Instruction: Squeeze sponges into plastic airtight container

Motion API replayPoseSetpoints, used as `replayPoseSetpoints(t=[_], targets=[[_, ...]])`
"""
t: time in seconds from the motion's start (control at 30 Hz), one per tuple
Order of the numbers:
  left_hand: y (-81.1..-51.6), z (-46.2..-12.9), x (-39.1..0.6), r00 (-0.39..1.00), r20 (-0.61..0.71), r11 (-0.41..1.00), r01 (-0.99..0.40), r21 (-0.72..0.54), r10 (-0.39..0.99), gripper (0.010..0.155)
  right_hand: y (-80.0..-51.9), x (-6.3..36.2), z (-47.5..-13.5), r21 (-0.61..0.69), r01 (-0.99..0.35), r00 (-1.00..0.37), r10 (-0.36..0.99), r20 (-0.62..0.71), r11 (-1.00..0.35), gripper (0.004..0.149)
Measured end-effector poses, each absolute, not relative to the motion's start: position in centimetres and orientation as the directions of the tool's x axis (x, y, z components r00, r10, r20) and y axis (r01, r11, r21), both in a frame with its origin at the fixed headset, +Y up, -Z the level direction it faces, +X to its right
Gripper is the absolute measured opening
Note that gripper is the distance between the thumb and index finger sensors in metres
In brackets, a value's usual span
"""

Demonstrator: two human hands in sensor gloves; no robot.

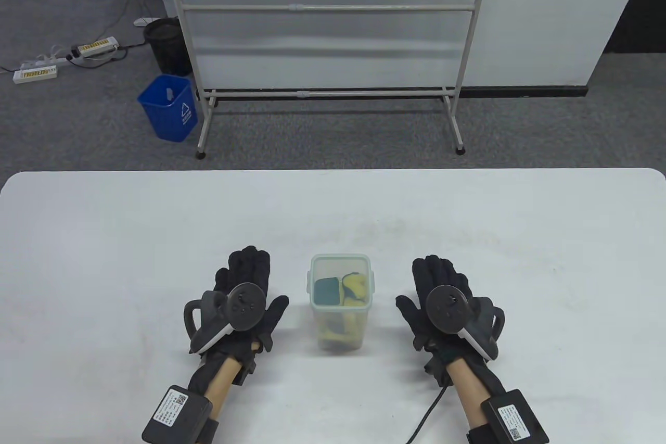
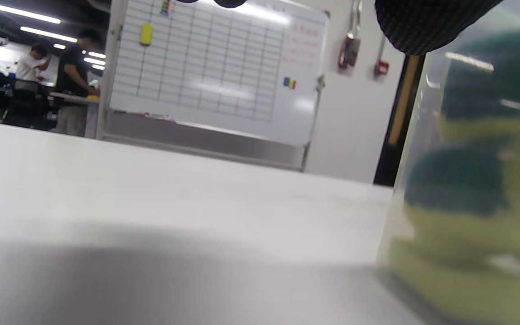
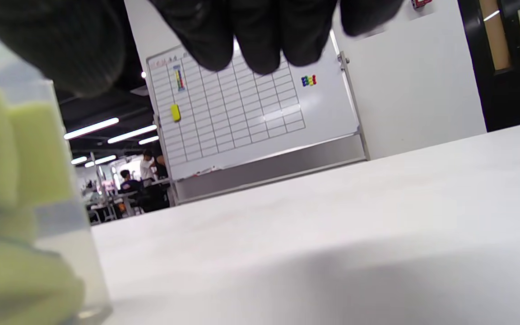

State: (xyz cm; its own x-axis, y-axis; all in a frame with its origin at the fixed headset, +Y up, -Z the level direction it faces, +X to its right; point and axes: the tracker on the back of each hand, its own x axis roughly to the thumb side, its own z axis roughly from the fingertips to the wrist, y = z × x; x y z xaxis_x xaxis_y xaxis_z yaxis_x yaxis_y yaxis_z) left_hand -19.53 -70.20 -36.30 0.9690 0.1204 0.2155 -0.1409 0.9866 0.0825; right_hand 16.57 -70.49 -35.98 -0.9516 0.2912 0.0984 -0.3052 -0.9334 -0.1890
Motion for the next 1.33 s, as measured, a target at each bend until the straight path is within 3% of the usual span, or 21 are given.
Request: replayPoseSetpoints(t=[0.47,1.33], targets=[[-71.6,-35.7,-19.6,0.97,0.242,0.997,-0.042,0.06,0.027,0.088,-72.0,16.3,-35.9,-0.098,-0.167,-0.984,0.16,0.078,-0.981,0.09],[-71.5,-35.6,-18.9,0.969,0.246,0.999,0.028,0.029,-0.035,0.088,-72.1,16.3,-35.4,-0.06,-0.137,-0.99,0.134,0.054,-0.989,0.09]])
